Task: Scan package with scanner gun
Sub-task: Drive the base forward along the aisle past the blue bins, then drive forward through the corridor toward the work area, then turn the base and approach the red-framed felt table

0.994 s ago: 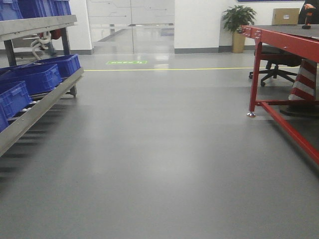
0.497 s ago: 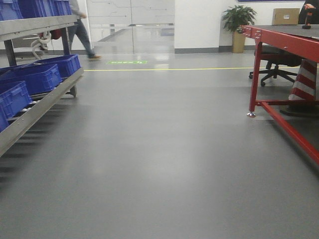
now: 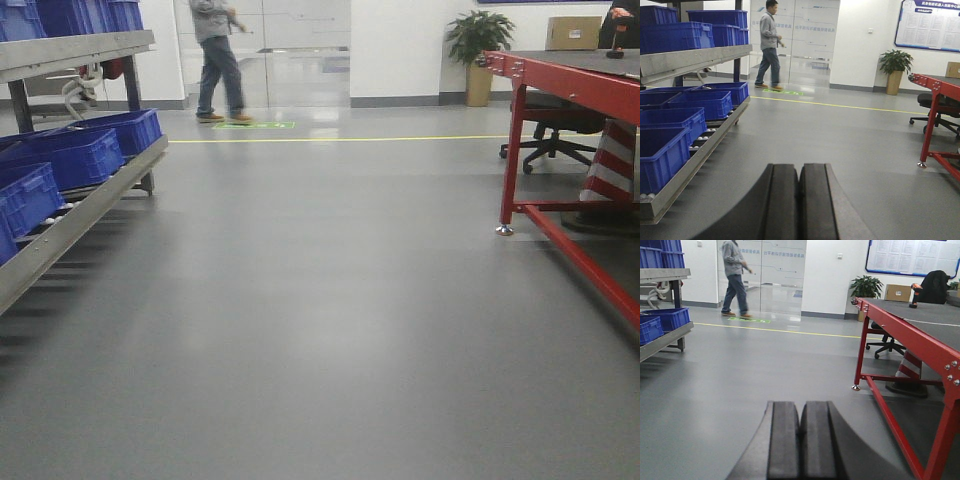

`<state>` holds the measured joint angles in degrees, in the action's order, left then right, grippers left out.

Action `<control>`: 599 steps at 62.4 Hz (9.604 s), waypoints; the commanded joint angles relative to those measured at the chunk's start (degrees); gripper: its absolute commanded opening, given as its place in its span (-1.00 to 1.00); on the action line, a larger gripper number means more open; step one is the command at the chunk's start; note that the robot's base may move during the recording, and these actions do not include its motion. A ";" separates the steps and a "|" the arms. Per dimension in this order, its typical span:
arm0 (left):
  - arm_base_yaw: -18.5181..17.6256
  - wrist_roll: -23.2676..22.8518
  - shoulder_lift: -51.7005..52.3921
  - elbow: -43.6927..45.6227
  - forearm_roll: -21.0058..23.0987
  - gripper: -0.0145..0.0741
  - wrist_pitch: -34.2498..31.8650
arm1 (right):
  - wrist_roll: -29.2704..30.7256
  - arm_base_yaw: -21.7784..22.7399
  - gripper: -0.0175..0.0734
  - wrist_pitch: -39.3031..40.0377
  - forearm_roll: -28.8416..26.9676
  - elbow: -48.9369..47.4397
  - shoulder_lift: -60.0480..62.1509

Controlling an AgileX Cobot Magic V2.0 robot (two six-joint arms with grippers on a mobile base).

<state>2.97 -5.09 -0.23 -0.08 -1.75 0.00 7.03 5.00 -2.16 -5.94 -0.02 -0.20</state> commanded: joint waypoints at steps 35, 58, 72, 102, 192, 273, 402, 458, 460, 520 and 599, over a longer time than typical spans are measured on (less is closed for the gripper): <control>-0.36 0.12 0.23 0.08 -0.20 -0.92 -1.31 | 0.11 -0.04 -0.98 1.14 0.45 0.02 0.20; -0.35 0.12 0.23 0.08 -0.20 -0.92 -1.43 | 0.11 -0.04 -0.98 1.14 0.45 0.02 0.20; 0.17 0.12 0.23 0.08 -0.20 -0.92 -1.43 | 0.11 -0.70 -0.98 1.15 0.45 0.02 0.20; 1.51 0.12 0.23 0.08 -0.20 -0.92 -1.43 | 0.11 -5.40 -0.98 1.15 0.45 0.02 0.20; -1.62 0.12 0.23 0.08 -0.20 -0.92 -1.43 | 0.11 -1.51 -0.98 1.15 0.45 0.02 0.20; -1.62 0.12 0.23 0.08 -0.20 -0.92 -1.43 | 0.11 -1.85 -0.98 1.15 0.45 0.02 0.20; -1.37 0.12 0.23 0.08 -0.20 -0.92 -1.43 | 0.11 -1.85 -0.98 1.15 0.45 0.02 0.20; -1.70 0.12 0.23 0.08 -0.20 -0.92 -1.43 | 0.11 -1.69 -0.98 1.15 0.45 0.02 0.20; -1.58 0.12 0.23 0.08 -0.20 -0.92 -1.43 | 0.11 -1.69 -0.98 1.15 0.45 0.02 0.20; -1.58 0.12 0.23 0.08 -0.20 -0.92 -1.43 | 0.11 -1.69 -0.98 1.15 0.45 0.02 0.20; -1.58 0.12 0.23 0.08 -0.20 -0.92 -1.43 | 0.11 -1.69 -0.98 1.15 0.45 0.02 0.20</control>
<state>1.68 -5.09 -0.23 -0.08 -1.75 -0.31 7.03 3.16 -2.16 -5.94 -0.02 -0.20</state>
